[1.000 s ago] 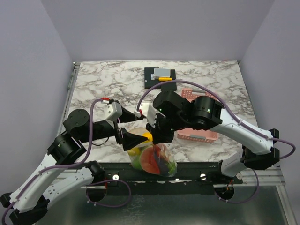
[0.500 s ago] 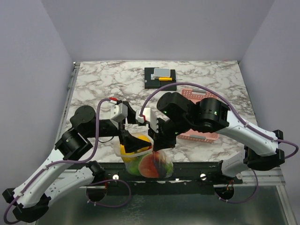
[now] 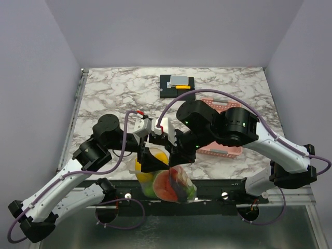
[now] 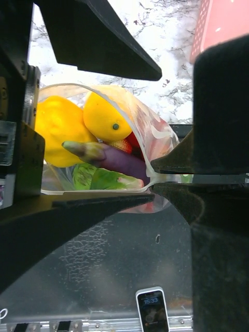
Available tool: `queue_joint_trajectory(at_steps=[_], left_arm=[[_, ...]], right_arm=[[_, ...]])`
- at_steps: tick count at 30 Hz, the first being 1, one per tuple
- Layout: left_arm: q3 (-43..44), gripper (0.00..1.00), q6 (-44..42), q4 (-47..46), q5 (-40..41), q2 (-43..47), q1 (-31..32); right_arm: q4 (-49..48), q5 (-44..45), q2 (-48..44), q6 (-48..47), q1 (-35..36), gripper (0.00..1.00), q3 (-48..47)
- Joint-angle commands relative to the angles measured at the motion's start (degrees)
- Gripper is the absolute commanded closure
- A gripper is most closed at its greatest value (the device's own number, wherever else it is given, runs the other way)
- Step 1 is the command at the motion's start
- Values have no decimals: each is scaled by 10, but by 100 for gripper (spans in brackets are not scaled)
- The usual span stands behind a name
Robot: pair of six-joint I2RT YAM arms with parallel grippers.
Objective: Place the food in the zip-top bag and seal the zipper
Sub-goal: Zip the zipper food storage bag.
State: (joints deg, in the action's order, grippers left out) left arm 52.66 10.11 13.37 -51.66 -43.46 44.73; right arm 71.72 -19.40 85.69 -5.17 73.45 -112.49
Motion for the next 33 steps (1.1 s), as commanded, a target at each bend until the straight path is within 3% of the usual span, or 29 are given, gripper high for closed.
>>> queue_joint_trajectory(at_steps=[1, 21, 27, 30, 33], left_arm=[[-15, 4, 0, -9, -48, -2, 0], [-45, 35, 6, 0, -40, 30, -1], [-42, 70, -3, 9, -32, 28, -1], [-41, 100, -5, 12, -33, 28, 0], [-38, 100, -8, 15, -37, 30, -1]], right_arm=[[-14, 0, -11, -1, 6, 99, -26], [-35, 43, -31, 45, 6, 99, -13], [-38, 55, -30, 50, 6, 99, -11], [-40, 56, -32, 50, 6, 99, -3], [-46, 61, -38, 50, 6, 99, 12]])
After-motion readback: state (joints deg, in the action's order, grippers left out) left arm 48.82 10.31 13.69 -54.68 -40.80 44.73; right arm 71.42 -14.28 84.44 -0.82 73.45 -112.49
